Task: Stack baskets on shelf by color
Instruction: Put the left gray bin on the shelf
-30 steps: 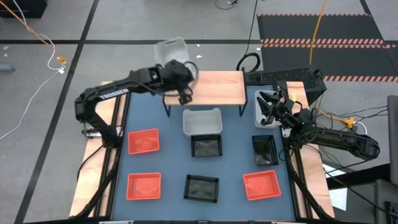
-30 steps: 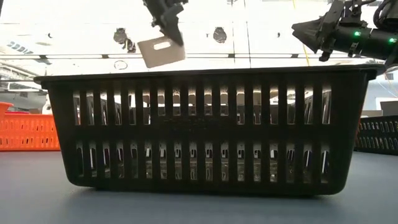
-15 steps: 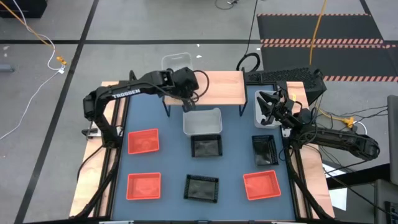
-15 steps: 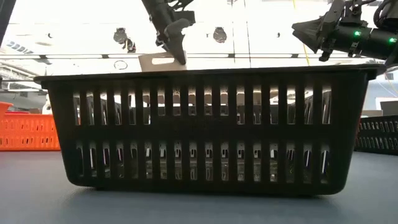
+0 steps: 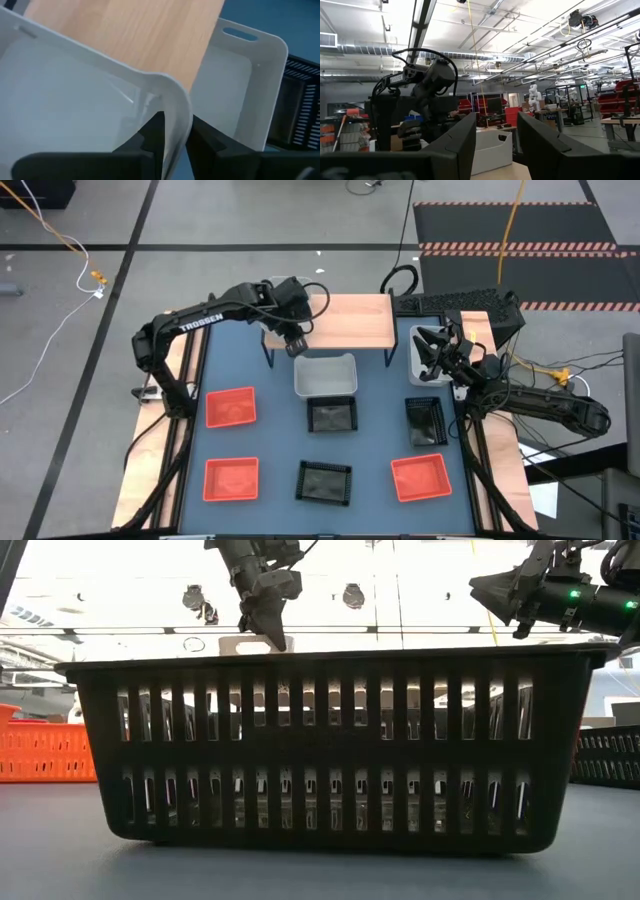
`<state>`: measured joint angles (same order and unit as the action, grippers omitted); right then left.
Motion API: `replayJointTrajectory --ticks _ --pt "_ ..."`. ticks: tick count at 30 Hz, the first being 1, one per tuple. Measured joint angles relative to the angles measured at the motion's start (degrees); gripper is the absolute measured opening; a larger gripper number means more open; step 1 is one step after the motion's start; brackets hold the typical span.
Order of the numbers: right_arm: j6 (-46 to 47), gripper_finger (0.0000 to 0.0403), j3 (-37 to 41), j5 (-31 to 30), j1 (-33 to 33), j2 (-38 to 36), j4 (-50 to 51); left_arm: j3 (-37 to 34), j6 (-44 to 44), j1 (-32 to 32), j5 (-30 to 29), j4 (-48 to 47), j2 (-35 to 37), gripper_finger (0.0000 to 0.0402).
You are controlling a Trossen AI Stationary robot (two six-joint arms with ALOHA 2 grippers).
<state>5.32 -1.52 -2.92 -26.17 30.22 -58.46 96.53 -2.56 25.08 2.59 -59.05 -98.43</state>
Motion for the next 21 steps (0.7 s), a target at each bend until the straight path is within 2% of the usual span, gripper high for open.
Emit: replayJointTrajectory --ticks 8,14,18,21 --pt "1.31 0.0139 -0.02 -0.15 0.00 0.00 -0.02 0.00 1.21 -0.90 -0.07 -1.07 0.02 0.0093" --pt "1.31 0.0139 -0.02 -0.22 -0.02 0.02 0.00 0.02 -2.21 -1.97 -5.89 -2.77 3.33 0.0147" --pt "1.51 0.0139 -0.02 -0.22 -0.02 0.02 0.00 0.02 -5.10 -2.33 -6.00 -3.96 4.96 0.0185" --pt "2.12 0.0139 -0.02 -0.22 -0.02 0.02 -0.02 0.02 -9.07 -2.40 -6.05 -9.77 5.74 0.0205"
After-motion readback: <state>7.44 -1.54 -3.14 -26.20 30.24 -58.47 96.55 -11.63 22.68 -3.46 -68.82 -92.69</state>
